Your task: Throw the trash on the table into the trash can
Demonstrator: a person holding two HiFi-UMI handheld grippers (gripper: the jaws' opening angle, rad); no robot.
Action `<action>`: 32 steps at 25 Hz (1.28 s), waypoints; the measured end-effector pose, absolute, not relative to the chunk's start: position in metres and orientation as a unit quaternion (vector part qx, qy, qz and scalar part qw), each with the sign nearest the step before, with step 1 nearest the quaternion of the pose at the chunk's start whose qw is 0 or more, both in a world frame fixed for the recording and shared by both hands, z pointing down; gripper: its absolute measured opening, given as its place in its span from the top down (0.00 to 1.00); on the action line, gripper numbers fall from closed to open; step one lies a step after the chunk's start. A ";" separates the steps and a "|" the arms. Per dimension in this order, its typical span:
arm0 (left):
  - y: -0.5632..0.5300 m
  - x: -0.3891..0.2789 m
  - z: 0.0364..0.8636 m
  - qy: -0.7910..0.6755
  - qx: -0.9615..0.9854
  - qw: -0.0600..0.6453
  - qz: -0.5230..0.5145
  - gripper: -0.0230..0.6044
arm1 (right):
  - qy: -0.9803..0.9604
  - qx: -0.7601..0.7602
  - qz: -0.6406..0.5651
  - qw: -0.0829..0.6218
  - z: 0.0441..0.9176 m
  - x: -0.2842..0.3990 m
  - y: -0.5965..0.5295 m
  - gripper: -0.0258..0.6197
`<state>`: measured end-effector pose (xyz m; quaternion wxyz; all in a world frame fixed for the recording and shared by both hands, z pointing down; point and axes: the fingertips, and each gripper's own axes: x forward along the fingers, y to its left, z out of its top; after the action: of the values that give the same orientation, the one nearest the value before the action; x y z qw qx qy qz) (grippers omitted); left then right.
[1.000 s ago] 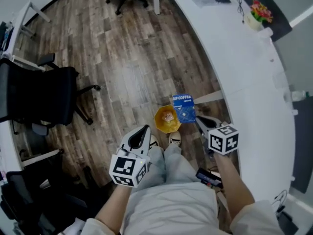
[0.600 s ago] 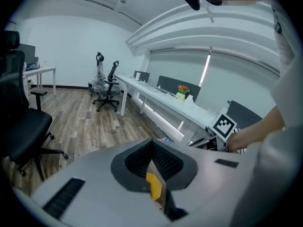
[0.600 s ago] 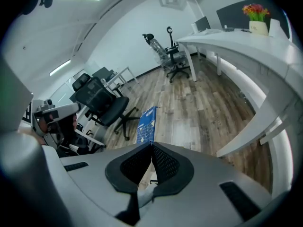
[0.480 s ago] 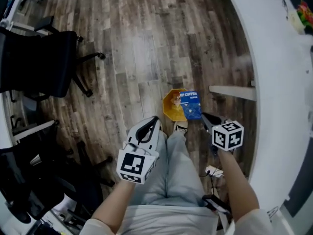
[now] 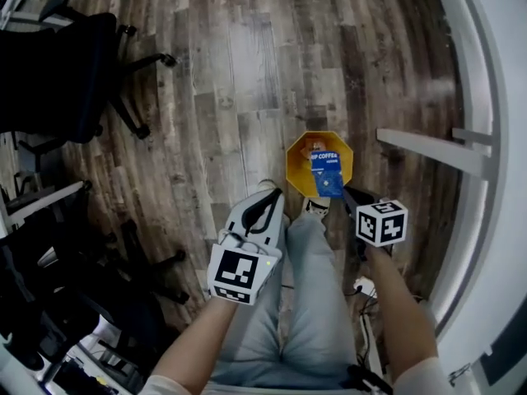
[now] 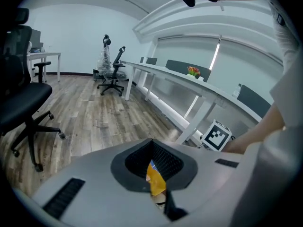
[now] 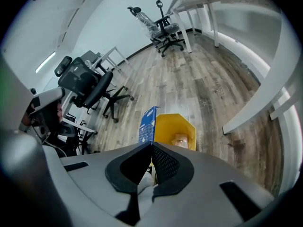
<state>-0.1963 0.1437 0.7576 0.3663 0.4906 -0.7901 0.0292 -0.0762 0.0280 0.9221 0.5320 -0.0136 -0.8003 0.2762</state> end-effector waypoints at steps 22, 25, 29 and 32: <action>0.144 -0.190 0.861 -0.795 0.475 0.375 0.027 0.96 | -0.784 0.001 0.223 0.579 1.090 -0.092 0.022 0.90; 0.142 -0.191 0.852 -0.797 0.474 0.373 0.024 0.96 | -0.787 0.002 0.221 0.576 1.080 -0.092 0.018 0.90; 0.140 -0.193 0.827 -0.798 0.477 0.368 0.024 0.96 | -0.792 -0.001 0.216 0.571 1.049 -0.094 0.012 0.90; 0.139 -0.195 0.797 -0.798 0.478 0.367 0.026 0.96 | -0.800 -0.011 0.213 0.561 1.011 -0.096 0.009 0.90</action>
<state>-0.1947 0.1393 0.7973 0.3670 0.4781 -0.7975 0.0255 -0.0962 0.0093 1.0106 0.5611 -0.0110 -0.7997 0.2134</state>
